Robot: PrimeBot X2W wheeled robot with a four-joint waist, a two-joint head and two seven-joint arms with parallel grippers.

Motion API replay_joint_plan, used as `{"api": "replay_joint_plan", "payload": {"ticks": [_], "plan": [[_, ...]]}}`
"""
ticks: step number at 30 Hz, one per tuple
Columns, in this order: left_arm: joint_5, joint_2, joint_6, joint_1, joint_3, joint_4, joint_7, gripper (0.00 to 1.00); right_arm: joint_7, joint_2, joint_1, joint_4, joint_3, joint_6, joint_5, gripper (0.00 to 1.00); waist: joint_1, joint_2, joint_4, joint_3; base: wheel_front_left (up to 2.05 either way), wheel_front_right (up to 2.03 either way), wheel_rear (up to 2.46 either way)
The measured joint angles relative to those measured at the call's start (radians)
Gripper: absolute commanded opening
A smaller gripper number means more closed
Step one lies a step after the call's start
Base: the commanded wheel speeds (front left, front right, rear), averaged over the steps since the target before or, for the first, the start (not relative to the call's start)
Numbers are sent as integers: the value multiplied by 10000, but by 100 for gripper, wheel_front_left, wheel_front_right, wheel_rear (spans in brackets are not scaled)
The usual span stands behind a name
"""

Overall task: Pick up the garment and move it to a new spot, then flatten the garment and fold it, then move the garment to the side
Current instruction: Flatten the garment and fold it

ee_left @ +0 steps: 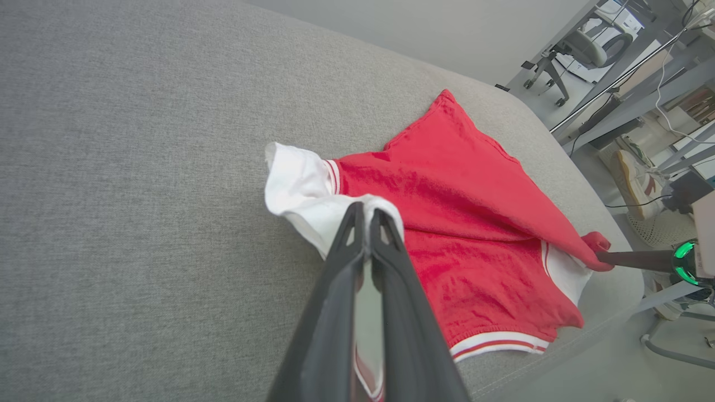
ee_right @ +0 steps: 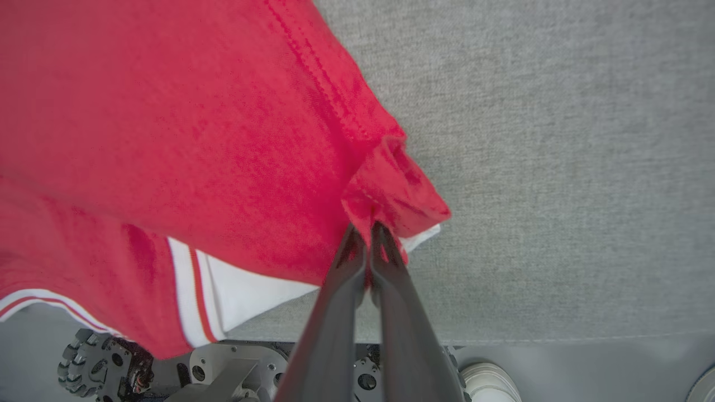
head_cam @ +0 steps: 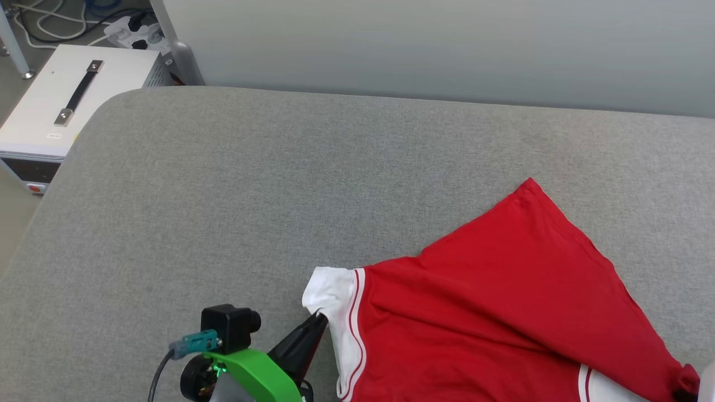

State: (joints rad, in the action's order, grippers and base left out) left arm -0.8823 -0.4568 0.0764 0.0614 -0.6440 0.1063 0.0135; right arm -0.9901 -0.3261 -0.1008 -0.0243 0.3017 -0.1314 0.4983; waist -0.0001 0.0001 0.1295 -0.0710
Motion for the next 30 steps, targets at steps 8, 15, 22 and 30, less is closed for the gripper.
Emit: {"api": "replay_joint_plan", "payload": {"ticks": [8, 15, 22, 30], "plan": [[2, 33, -2, 29, -10, 59, 2, 0, -46, -499, 341, 558, -564, 0, 337, 100, 0, 0, 116, -223, 0, 0, 0], [27, 23, 2, 41, -35, 104, -12, 0, -589, -1062, 1598, 1503, -1243, 0, 769, 100, 0, 0, 330, -361, 0, 0, 0], [140, 77, -17, 459, -115, 380, -4, 0, -1546, -1277, 3673, 1697, -2015, 0, 690, 100, 0, 0, 633, -844, 0, 0, 0], [132, 270, -282, 878, -263, 290, -8, 0, -2370, -1526, 5953, 529, -3145, 0, 25, 100, 0, 0, 1184, -1665, 0, 0, 0]]}}
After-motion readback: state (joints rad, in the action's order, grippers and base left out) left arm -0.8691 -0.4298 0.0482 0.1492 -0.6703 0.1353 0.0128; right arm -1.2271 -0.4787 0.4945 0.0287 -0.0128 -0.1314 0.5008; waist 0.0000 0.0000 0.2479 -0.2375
